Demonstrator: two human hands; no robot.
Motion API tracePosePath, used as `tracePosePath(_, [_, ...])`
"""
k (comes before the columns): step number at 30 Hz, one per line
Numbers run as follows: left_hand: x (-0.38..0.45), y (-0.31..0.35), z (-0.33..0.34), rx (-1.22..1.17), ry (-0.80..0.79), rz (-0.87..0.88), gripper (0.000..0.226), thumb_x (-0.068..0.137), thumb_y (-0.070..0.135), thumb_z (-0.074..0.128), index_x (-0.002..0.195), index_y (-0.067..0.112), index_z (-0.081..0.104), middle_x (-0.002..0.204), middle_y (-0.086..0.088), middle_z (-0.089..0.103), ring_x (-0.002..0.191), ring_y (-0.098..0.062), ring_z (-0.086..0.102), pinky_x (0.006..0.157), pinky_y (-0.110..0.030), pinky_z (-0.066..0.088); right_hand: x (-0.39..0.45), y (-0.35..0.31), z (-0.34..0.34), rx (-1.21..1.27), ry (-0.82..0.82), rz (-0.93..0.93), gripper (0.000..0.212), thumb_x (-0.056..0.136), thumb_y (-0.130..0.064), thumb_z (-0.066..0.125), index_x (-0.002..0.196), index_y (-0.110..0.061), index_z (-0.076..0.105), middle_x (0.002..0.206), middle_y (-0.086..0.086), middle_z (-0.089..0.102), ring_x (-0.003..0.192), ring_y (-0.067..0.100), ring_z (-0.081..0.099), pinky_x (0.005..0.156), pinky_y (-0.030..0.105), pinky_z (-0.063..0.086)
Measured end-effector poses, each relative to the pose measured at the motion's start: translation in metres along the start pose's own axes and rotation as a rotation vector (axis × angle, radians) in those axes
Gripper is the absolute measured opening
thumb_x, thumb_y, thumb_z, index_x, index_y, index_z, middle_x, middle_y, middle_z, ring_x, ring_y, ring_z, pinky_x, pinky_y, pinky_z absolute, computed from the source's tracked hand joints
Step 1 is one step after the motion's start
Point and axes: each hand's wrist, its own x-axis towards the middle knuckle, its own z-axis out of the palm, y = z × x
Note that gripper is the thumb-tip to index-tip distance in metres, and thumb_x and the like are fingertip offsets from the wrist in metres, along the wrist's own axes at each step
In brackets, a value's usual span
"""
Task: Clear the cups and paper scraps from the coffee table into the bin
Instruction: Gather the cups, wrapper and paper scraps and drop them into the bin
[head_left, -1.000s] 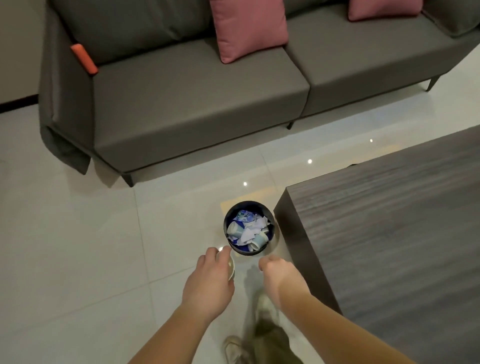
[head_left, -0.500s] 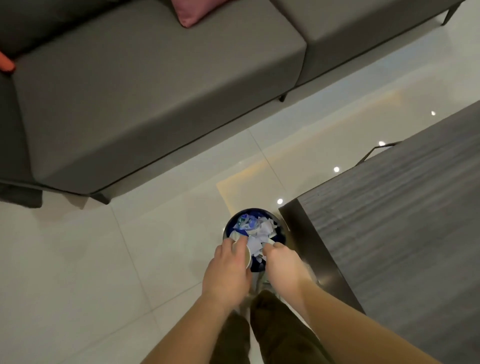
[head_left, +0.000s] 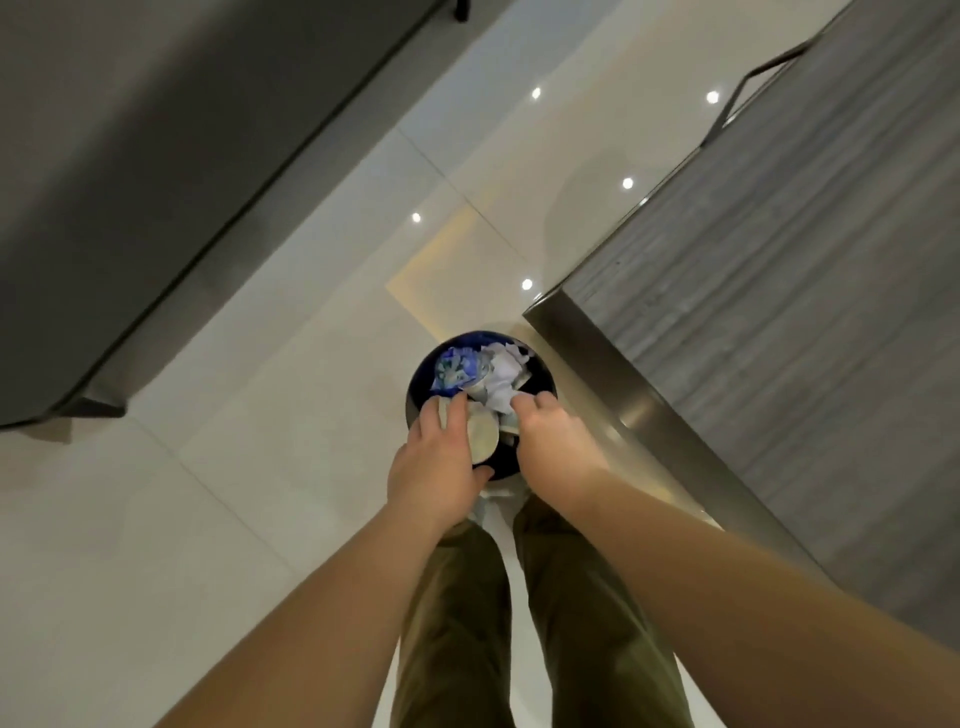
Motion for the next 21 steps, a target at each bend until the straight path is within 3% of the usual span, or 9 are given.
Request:
tracePosePath(4, [-0.013,0.009,-0.036,0.064,-0.002,0.077,0.087,0.085,0.048,0.064,0.147,0.032,0.006,0.156,-0.004,0.017,0.139,-0.028,0.029,0.102,-0.041,0.042,-0.023,0.0,-0.03,0.043,-0.013,0.043,0.036,0.088,-0.004,0.052,0.122,-0.011,0.046,0.113,0.012,0.052,0.091,0.033,0.061,0.066,0.032,0.042])
tracePosePath(7, [-0.025,0.028,-0.074,0.108,-0.003,0.153,0.087,0.084,0.048,0.064,0.148,0.032,0.006,0.154,-0.004,0.019,0.137,-0.027,0.031,0.099,-0.04,0.044,-0.045,-0.002,-0.066,0.11,-0.017,0.09,0.034,0.09,-0.007,0.053,0.123,-0.012,0.048,0.115,0.012,0.053,0.099,0.033,0.059,0.077,0.037,0.048])
tracePosePath(13, [-0.056,0.083,-0.142,0.21,0.032,0.35,0.08,0.085,0.046,0.063,0.145,0.031,0.013,0.141,-0.002,0.031,0.122,-0.023,0.042,0.088,-0.038,0.05,-0.111,0.001,-0.128,0.245,0.145,0.122,0.037,0.089,-0.009,0.055,0.125,-0.012,0.05,0.115,0.011,0.054,0.103,0.034,0.059,0.086,0.042,0.05])
tracePosePath(21, [-0.1,0.154,-0.155,0.343,0.002,0.561,0.076,0.087,0.043,0.061,0.145,0.031,0.014,0.143,-0.001,0.031,0.126,-0.023,0.039,0.088,-0.038,0.046,-0.193,0.038,-0.144,0.362,0.34,0.254,0.035,0.09,-0.009,0.048,0.124,-0.012,0.052,0.112,0.013,0.056,0.103,0.037,0.057,0.085,0.041,0.047])
